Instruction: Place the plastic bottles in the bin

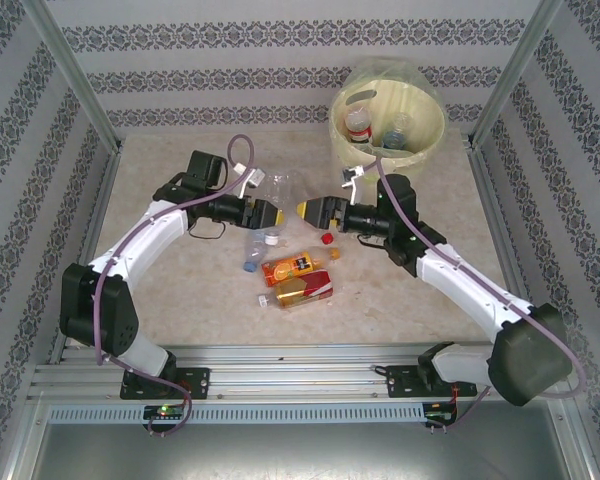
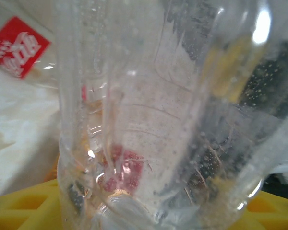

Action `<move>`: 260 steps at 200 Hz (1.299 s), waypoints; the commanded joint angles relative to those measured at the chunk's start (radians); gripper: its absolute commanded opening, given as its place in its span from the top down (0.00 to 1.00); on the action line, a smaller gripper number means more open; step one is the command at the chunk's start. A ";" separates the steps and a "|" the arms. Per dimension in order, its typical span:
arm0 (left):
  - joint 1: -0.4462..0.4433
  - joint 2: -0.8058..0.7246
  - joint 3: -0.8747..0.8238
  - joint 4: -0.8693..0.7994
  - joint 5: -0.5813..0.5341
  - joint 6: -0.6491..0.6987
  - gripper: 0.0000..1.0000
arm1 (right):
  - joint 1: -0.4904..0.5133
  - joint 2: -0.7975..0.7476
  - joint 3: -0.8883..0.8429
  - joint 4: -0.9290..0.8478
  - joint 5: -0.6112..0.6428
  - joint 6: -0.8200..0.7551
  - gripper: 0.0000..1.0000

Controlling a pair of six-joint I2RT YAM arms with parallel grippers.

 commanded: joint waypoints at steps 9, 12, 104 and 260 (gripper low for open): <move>-0.043 -0.010 -0.007 0.076 0.148 -0.050 0.36 | 0.018 0.047 0.074 0.058 -0.033 -0.013 0.02; -0.047 -0.011 -0.007 0.080 0.154 -0.053 0.36 | 0.019 0.052 0.077 0.058 -0.032 -0.013 0.02; -0.094 -0.017 -0.022 0.096 0.192 -0.055 0.36 | 0.055 0.142 0.161 0.044 -0.046 -0.027 0.18; -0.109 -0.159 -0.131 0.380 0.128 -0.162 0.04 | 0.056 0.022 0.162 -0.100 0.030 -0.100 0.46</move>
